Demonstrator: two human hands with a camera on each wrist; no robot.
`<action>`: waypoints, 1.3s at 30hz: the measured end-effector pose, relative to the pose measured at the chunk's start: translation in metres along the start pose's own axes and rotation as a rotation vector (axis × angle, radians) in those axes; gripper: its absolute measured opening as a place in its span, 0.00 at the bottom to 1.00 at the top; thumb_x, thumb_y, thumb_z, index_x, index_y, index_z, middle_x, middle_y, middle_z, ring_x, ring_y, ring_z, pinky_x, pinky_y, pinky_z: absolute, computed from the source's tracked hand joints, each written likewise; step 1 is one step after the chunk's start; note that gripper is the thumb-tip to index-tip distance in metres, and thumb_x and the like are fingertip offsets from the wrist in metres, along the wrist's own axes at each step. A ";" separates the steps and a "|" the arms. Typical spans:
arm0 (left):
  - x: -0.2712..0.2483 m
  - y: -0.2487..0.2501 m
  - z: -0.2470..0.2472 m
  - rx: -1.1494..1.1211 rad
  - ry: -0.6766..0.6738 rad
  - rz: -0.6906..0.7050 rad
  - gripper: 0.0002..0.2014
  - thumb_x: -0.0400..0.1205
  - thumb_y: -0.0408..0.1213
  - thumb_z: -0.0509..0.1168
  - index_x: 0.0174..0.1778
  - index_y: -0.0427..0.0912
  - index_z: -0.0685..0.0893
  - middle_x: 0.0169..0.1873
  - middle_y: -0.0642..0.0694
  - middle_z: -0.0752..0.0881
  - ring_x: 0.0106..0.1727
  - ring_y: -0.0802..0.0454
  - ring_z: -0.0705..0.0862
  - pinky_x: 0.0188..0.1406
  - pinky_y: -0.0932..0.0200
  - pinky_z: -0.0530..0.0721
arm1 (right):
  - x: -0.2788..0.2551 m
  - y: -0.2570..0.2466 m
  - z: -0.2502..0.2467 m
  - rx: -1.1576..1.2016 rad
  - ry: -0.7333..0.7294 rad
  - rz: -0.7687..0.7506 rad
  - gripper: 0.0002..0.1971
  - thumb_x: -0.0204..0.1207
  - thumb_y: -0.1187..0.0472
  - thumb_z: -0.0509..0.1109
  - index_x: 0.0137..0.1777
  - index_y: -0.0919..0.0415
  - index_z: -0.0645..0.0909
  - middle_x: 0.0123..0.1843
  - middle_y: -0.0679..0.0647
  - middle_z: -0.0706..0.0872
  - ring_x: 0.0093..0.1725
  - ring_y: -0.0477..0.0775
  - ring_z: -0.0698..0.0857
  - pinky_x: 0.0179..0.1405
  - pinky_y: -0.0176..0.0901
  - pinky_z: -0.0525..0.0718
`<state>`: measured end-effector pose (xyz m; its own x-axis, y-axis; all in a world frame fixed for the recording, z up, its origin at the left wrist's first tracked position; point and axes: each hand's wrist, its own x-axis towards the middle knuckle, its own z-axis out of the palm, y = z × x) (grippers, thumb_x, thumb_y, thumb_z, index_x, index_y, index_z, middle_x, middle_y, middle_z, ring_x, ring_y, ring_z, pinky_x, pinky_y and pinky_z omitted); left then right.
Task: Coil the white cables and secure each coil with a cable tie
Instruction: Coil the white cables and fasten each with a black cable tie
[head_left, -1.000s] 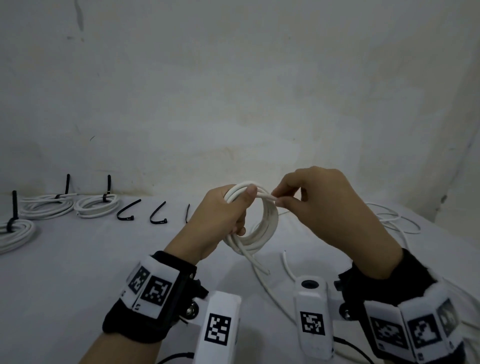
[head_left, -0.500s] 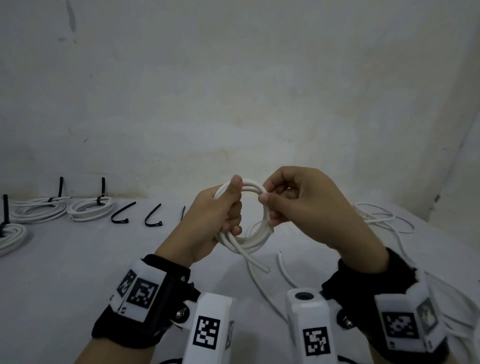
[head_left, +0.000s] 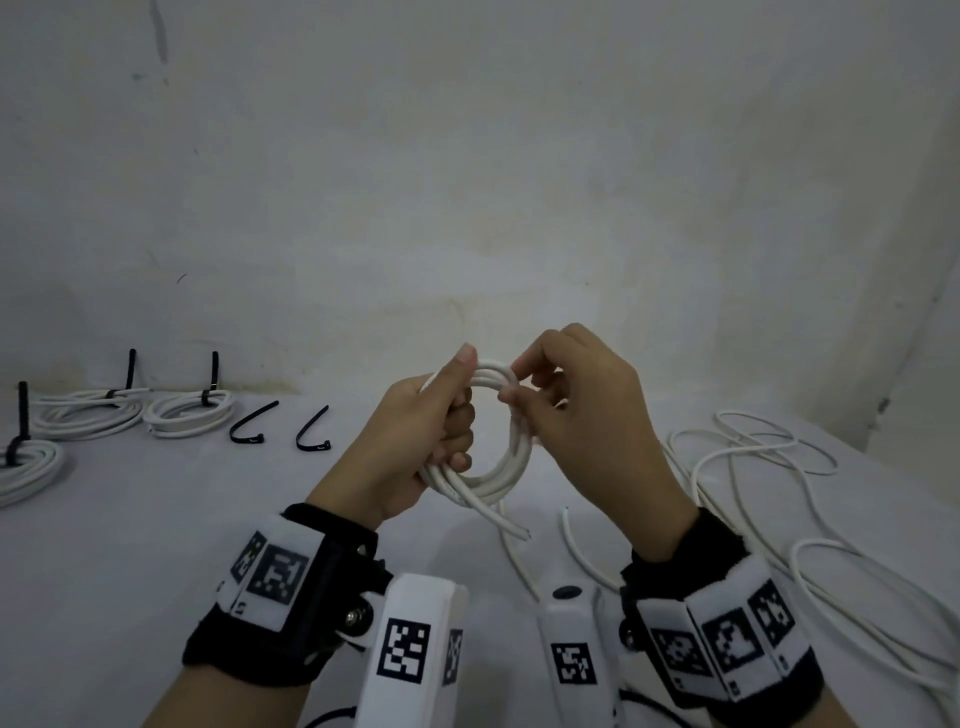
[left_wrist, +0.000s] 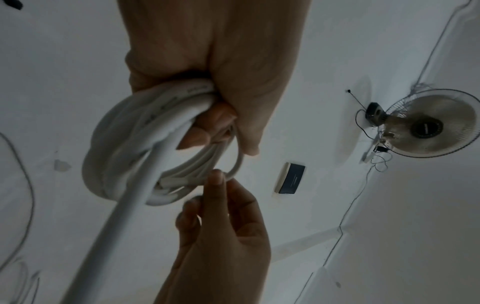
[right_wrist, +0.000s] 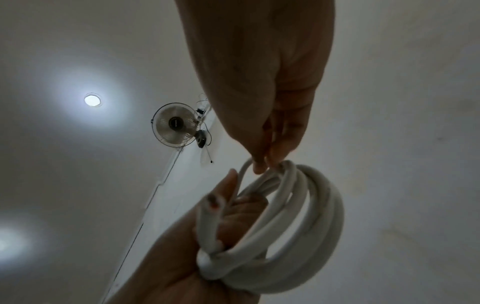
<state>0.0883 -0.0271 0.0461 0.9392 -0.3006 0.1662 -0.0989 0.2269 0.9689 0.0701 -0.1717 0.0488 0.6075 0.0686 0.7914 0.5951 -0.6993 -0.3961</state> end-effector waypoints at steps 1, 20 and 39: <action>0.000 0.000 0.000 -0.011 -0.006 -0.016 0.20 0.81 0.54 0.59 0.30 0.44 0.65 0.18 0.53 0.59 0.15 0.58 0.58 0.15 0.68 0.68 | 0.001 0.003 -0.003 -0.032 -0.015 -0.009 0.09 0.69 0.65 0.79 0.38 0.58 0.79 0.37 0.43 0.75 0.32 0.40 0.75 0.33 0.25 0.72; -0.001 -0.002 0.003 -0.056 -0.078 -0.107 0.19 0.79 0.52 0.61 0.30 0.44 0.65 0.16 0.53 0.59 0.12 0.61 0.58 0.12 0.69 0.66 | 0.003 0.007 -0.011 0.054 -0.183 0.092 0.18 0.62 0.68 0.83 0.37 0.53 0.75 0.45 0.44 0.74 0.46 0.40 0.82 0.41 0.29 0.85; -0.004 0.000 0.004 0.065 -0.037 0.030 0.21 0.83 0.45 0.62 0.22 0.47 0.77 0.17 0.52 0.61 0.15 0.59 0.59 0.15 0.67 0.69 | 0.001 0.013 -0.005 0.348 -0.338 0.138 0.06 0.82 0.61 0.66 0.56 0.60 0.80 0.30 0.48 0.85 0.31 0.50 0.86 0.35 0.41 0.85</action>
<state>0.0835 -0.0300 0.0461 0.9227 -0.3290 0.2011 -0.1494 0.1757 0.9730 0.0755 -0.1839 0.0466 0.7949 0.2589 0.5487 0.6025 -0.4436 -0.6635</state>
